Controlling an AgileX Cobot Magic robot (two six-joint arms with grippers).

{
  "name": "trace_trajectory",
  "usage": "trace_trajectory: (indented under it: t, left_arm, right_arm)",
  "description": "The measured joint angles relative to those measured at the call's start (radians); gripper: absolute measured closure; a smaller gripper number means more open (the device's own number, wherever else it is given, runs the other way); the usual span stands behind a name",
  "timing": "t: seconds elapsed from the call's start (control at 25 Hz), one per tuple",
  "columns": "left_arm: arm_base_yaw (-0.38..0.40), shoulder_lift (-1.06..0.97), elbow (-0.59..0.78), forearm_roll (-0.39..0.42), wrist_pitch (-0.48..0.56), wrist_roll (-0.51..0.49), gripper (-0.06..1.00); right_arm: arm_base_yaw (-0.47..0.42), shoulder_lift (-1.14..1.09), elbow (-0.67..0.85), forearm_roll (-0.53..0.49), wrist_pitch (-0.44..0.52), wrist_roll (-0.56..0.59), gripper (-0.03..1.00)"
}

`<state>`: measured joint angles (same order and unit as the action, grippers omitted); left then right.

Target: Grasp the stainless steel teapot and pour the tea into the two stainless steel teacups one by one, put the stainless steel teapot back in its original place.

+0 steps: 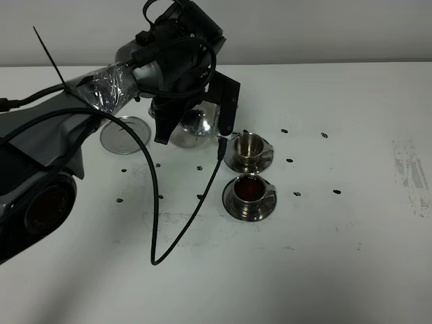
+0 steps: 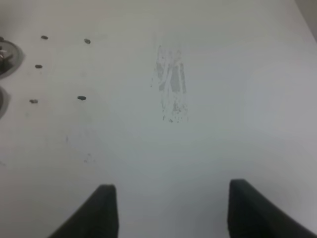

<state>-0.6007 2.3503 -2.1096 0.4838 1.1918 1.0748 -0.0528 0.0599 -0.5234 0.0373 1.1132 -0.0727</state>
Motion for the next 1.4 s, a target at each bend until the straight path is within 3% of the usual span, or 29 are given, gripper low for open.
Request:
trace_trajectory:
  t: [0.88, 1.4]
  left_arm:
    - [-0.062, 0.001, 0.000, 0.149, 0.000, 0.000, 0.77]
    - [-0.074, 0.001, -0.015, 0.198, 0.000, 0.000, 0.77]
  right_arm:
    - [0.000, 0.000, 0.000, 0.000, 0.000, 0.000, 0.49]
    - [0.000, 0.000, 0.000, 0.000, 0.000, 0.000, 0.49]
